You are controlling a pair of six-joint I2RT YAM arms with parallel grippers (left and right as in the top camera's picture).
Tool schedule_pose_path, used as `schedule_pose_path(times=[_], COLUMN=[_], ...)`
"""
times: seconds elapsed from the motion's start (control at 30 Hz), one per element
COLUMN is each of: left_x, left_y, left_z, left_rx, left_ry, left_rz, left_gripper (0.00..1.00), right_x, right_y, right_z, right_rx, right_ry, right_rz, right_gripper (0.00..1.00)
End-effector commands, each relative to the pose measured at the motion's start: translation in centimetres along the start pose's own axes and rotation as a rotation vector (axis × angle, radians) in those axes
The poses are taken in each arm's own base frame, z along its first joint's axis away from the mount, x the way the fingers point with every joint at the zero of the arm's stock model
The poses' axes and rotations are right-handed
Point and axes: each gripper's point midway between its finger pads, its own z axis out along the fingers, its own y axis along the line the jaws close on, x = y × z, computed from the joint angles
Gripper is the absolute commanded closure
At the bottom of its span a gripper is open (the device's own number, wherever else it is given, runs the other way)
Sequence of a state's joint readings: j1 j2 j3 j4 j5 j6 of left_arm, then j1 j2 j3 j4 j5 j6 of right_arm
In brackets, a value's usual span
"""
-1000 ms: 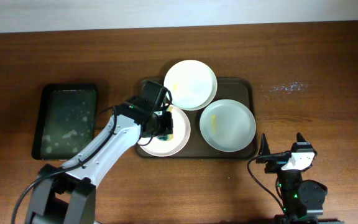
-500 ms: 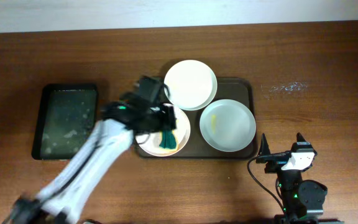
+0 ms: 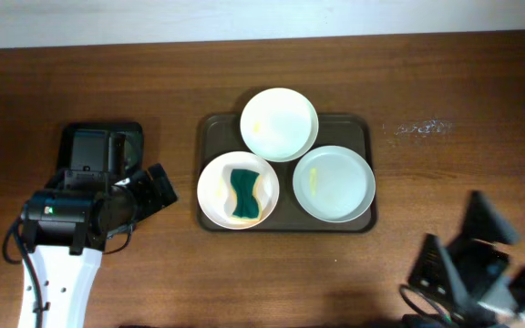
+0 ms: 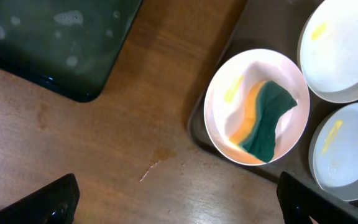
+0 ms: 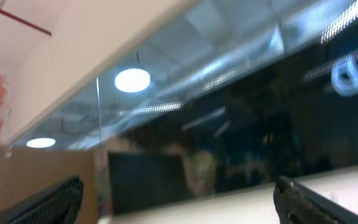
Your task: Clean dirty plates on tray and stack at the side
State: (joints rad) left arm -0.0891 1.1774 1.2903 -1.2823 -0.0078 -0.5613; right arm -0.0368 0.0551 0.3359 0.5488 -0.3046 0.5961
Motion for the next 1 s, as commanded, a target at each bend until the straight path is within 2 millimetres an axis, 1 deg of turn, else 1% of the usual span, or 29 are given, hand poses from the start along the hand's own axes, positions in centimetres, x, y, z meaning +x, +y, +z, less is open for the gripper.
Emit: schedule_pose_path(times=[0.0,0.03,0.07,0.1,0.13,0.17,0.2,0.23,0.27,0.3,0.33,0.37,0.4,0.43,0.47,0.5,0.53,0.57,0.6,0.63,0.67,0.7,0.73,0.77,0.83,0.87,0.9,0.93,0.97], left_x=[-0.2,-0.2,-0.2,-0.2,-0.2,-0.2,-0.2,-0.2,-0.1,-0.1,0.0,0.1,0.1,0.1,0.2,0.2,0.2,0.2,0.3,0.3,0.4,0.4,0.4,0.4,0.6,0.8,1.1,1.3,1.5], left_y=[0.3,0.2,0.2,0.2,0.2,0.2,0.2,0.2,0.2,0.1,0.0,0.0,0.0,0.0,-0.2,-0.2,-0.2,-0.2,-0.2,-0.2,-0.1,-0.1,-0.1,-0.1,0.0,0.1,-0.1,-0.4,-0.7], left_z=[0.1,0.1,0.1,0.1,0.1,0.1,0.1,0.1,0.1,0.1,0.1,0.1,0.1,0.1,0.1,0.1,0.1,0.1,0.1,0.1,0.1,0.1,0.1,0.1,0.5,1.0,1.6,2.1,2.7], left_rx=[-0.012,-0.012,-0.011,-0.011,-0.011,-0.011,-0.009,-0.008,-0.008,-0.002,0.002,0.003,0.003,0.006,0.013,0.016,0.015,0.015,0.014,0.013,0.011,0.011,0.011,0.009,0.005,0.005,0.016,0.035,0.051], left_ry=[-0.006,-0.006,-0.006,-0.006,-0.006,-0.006,-0.004,-0.004,-0.003,0.002,0.007,0.008,0.008,0.009,0.014,0.016,0.015,0.016,0.017,0.02,0.023,0.023,0.023,0.024,0.031,0.041,0.054,0.068,0.085], left_rz=[0.005,0.005,0.004,0.004,0.004,0.004,0.004,0.004,0.004,0.005,0.004,0.004,0.004,0.004,0.005,0.005,0.005,0.006,0.006,0.005,0.006,0.005,0.005,0.006,0.006,0.024,0.055,0.083,0.09], left_gripper=[0.01,0.0,0.0,0.0,0.01,0.01,0.0,0.0,0.01,0.0,0.01,0.0,0.01,0.0,0.0,0.0,0.0,0.0,0.0,0.0,0.0,0.0,0.0,0.01,0.0,0.0,0.0,0.0,0.0], right_x=[-6.4,-6.4,-5.5,-4.4,-1.5,0.5,1.5,2.8,4.6,7.1,8.9,11.2,13.1,15.0,17.1,19.1,22.5,26.1,29.4,32.8,36.2,38.5,40.7,42.9,45.2,45.9,46.2,46.3,46.4], right_y=[0.1,-1.8,-2.9,-3.0,-0.5,2.1,3.0,3.7,2.9,0.5,-1.7,-4.3,-4.9,-4.4,-3.9,-3.4,-2.9,-2.7,-2.9,-3.3,-3.2,-3.3,-3.4,-3.4,-3.7,-3.9,-3.9,-3.9,-3.9], right_z=[4.6,5.3,5.6,5.7,6.5,6.2,6.7,7.7,8.2,7.8,6.7,5.3,4.8,4.7,4.6,4.5,4.3,3.7,2.8,1.8,0.1,-1.6,-3.2,-4.7,-5.9,-6.0,-5.8,-5.7,-5.7], right_rx=[0.212,0.343,0.409,0.42,0.279,0.151,0.089,0.004,0.008,0.109,0.26,0.456,0.509,0.486,0.457,0.422,0.395,0.385,0.392,0.402,0.404,0.418,0.427,0.429,0.428,0.419,0.408,0.407,0.405], right_ry=[0.225,0.394,0.576,0.723,0.951,1.097,1.149,1.189,1.241,1.33,1.407,1.5,1.565,1.629,1.698,1.756,1.838,1.921,1.991,2.055,2.138,2.204,2.264,2.31,2.331,2.325,2.314,2.31,2.307], right_rz=[-0.386,-0.398,-0.385,-0.333,-0.158,0.021,0.114,0.224,0.303,0.34,0.36,0.369,0.383,0.406,0.418,0.413,0.392,0.338,0.287,0.249,0.255,0.263,0.268,0.296,0.322,0.318,0.315,0.314,0.313], right_gripper=[0.02,0.02,0.02,0.02,0.02,0.02,0.02,0.01,0.03,0.1,0.26,0.31,0.2,0.04,0.02,0.01,0.22,0.37,0.37,0.33,0.3,0.36,0.52,0.64,0.64,0.64,0.64,0.61,0.55])
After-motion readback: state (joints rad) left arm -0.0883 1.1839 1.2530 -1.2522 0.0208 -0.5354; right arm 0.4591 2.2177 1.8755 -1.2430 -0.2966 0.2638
